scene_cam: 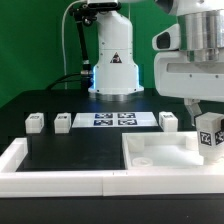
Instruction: Assemble square table
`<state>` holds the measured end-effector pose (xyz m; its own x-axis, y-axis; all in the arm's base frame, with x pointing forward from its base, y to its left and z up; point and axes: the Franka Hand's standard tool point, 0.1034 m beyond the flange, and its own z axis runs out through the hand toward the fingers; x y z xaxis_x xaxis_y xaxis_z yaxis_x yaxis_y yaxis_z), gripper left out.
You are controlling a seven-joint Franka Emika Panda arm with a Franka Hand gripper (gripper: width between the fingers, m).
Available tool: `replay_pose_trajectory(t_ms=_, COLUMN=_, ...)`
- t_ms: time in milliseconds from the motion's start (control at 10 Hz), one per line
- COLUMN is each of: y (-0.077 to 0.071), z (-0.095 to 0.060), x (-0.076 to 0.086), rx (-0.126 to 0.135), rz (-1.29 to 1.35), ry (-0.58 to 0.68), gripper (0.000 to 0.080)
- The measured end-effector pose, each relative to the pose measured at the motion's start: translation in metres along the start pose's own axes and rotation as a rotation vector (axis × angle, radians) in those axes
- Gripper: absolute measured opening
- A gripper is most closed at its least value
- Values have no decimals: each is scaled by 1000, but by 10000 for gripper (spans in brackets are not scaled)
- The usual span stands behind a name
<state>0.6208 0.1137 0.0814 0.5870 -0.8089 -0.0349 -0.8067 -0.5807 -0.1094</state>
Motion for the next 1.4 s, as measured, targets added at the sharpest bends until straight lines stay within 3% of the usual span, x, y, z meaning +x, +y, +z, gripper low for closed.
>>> replay_pose_trajectory(t_ms=100, y=0, z=0, x=0, rx=1, rz=-18, ry=1, gripper=485)
replay_pose_trajectory(t_ms=200, y=-1, z=-1, x=2, rx=6, rz=-97, ry=5, gripper=612)
replay_pose_trajectory(t_ms=300, y=-2, z=-1, x=2, rx=14, rz=-115, ry=5, gripper=638)
replay_pose_trajectory(t_ms=1400, y=-4, z=-3, x=3, rx=14, rz=-1052, ry=20, gripper=648)
